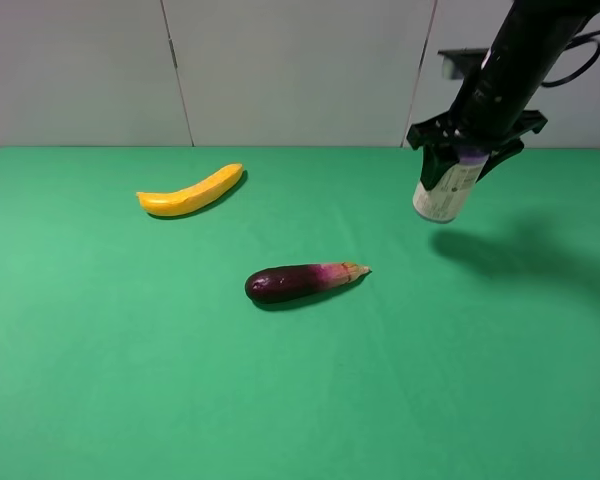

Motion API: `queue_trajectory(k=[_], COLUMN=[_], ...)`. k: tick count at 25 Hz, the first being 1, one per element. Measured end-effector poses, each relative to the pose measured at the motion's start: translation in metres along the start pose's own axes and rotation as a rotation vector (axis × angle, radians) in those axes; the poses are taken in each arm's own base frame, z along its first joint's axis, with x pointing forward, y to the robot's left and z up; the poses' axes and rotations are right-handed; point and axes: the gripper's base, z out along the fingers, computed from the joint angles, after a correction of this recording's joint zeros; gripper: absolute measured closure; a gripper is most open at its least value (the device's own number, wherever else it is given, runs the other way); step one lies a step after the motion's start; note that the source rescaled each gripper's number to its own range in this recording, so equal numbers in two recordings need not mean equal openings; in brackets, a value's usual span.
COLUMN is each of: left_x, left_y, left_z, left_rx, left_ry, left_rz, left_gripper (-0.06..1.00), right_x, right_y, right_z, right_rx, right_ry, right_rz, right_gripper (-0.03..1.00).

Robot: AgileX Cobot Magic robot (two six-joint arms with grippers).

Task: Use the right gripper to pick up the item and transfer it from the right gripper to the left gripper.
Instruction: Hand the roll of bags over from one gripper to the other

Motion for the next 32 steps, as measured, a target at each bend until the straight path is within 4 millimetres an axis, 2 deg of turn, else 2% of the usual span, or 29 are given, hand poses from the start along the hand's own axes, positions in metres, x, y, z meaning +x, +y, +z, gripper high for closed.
queue_trajectory(k=[5, 11, 22, 32], left_x=[0.000, 0.000, 0.000, 0.000], left_y=[0.000, 0.000, 0.000, 0.000], left_z=[0.000, 0.000, 0.000, 0.000], left_rx=[0.000, 0.000, 0.000, 0.000], left_ry=[0.000, 0.000, 0.000, 0.000], left_rz=[0.000, 0.000, 0.000, 0.000], left_gripper=[0.01, 0.01, 0.01, 0.01], right_x=[0.008, 0.022, 0.033, 0.054], right_y=[0.004, 0.009, 0.016, 0.028], right_z=[-0.037, -0.070, -0.091, -0.102], right_rx=[-0.022, -0.059, -0.128, -0.252], right_ry=[-0.046, -0.041, -0.041, -0.064], right_rz=[0.006, 0.013, 0.022, -0.102], right_gripper=[0.96, 0.96, 0.96, 0.96])
